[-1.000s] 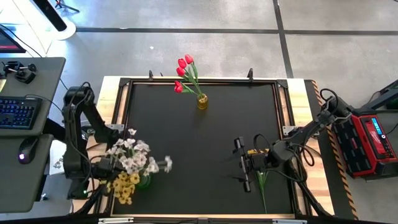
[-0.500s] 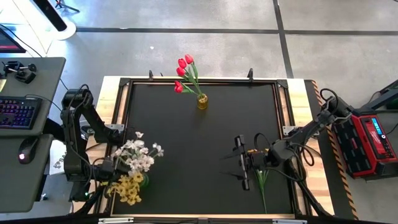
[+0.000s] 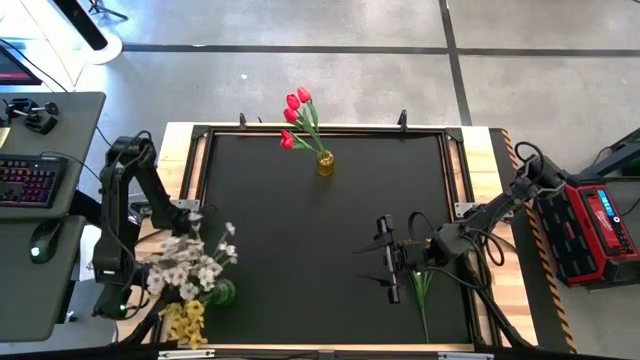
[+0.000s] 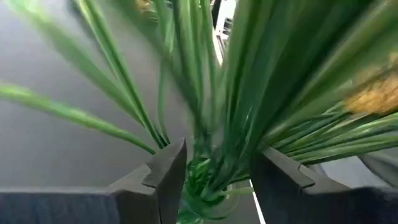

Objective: Sort flowers into vase by color
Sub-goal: Put the white flowers into the green vase

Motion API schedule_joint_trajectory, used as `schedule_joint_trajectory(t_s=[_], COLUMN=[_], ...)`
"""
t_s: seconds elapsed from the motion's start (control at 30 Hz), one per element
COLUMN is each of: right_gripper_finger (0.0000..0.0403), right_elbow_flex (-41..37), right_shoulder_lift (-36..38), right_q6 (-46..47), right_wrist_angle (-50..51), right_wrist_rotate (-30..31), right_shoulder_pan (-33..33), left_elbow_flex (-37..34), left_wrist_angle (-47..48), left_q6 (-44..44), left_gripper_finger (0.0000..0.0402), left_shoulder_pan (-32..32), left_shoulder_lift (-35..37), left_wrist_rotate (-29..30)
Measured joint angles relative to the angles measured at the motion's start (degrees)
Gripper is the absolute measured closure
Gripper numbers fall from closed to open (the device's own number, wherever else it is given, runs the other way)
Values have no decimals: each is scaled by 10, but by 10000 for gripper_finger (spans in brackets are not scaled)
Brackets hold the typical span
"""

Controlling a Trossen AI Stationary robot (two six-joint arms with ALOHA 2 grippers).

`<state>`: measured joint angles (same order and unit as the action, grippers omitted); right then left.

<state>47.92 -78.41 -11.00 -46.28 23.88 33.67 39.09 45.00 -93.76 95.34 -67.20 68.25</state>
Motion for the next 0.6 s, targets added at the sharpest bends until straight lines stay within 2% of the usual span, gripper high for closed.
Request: schedule_joint_trajectory(t_s=[0.2,0.47,0.6], right_gripper_finger=[214,214,214], right_elbow_flex=[0,0,0], right_shoulder_lift=[0,0,0], right_q6=[0,0,0], right_wrist_angle=[-2,-2,-1], right_wrist_rotate=[0,0,0], right_shoulder_pan=[-4,-3,-3], left_elbow_flex=[0,0,0], left_wrist_angle=[1,1,1], left_q6=[64,76,112], left_gripper_finger=[251,252,252], left_shoulder_pan=[-10,-20,-20], left_shoulder_lift=[34,65,75], left_wrist_rotate=[9,12,12])
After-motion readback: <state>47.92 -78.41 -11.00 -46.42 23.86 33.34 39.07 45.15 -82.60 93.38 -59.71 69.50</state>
